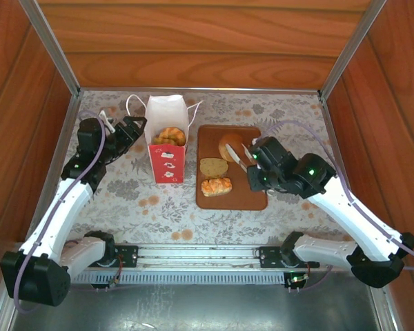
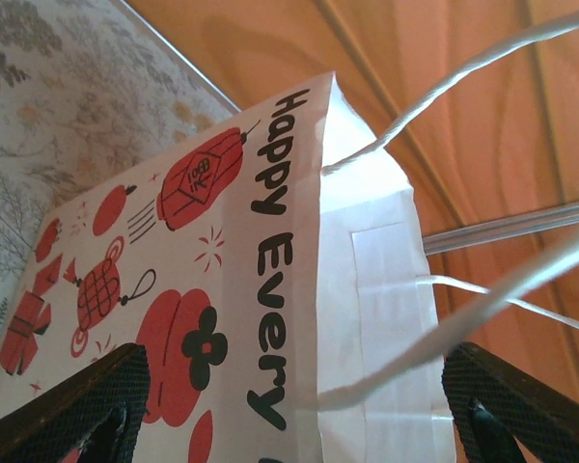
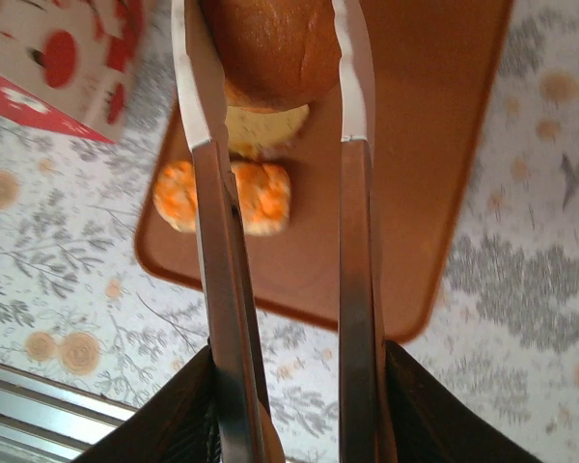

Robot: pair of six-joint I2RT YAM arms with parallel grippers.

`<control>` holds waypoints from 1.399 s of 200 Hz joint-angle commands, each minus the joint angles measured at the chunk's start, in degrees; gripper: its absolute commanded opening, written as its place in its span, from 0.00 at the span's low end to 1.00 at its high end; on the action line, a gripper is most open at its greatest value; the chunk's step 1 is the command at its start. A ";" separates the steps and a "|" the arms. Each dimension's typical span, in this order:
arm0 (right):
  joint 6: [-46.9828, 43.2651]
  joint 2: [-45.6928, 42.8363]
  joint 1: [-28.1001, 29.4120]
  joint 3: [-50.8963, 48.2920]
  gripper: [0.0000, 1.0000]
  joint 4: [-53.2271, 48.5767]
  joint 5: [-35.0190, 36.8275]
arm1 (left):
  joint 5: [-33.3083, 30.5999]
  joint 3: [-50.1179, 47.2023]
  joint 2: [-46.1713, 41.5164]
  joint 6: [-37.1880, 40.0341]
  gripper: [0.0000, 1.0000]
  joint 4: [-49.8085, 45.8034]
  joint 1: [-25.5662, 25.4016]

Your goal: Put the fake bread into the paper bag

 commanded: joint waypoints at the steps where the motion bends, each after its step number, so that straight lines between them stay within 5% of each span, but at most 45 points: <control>1: -7.16 1.70 -0.32 5.08 0.42 4.31 1.64 | 2.35 -0.85 1.32 -2.77 0.83 2.92 -0.65; 64: -13.64 7.07 -0.32 18.89 0.41 5.82 3.70 | 2.59 -0.48 3.49 -2.96 0.76 3.23 -1.84; 155: -20.77 18.34 1.00 41.23 0.41 4.14 4.95 | 1.89 -0.91 2.45 -2.95 0.46 3.23 -1.87; 208: -20.59 24.99 3.79 45.83 0.41 7.91 -7.11 | 0.32 -1.94 1.29 -4.20 0.37 3.17 -1.83; 280: -18.50 34.18 7.73 47.78 0.42 2.11 -1.38 | -0.50 -2.34 0.56 -4.55 0.27 2.64 -1.75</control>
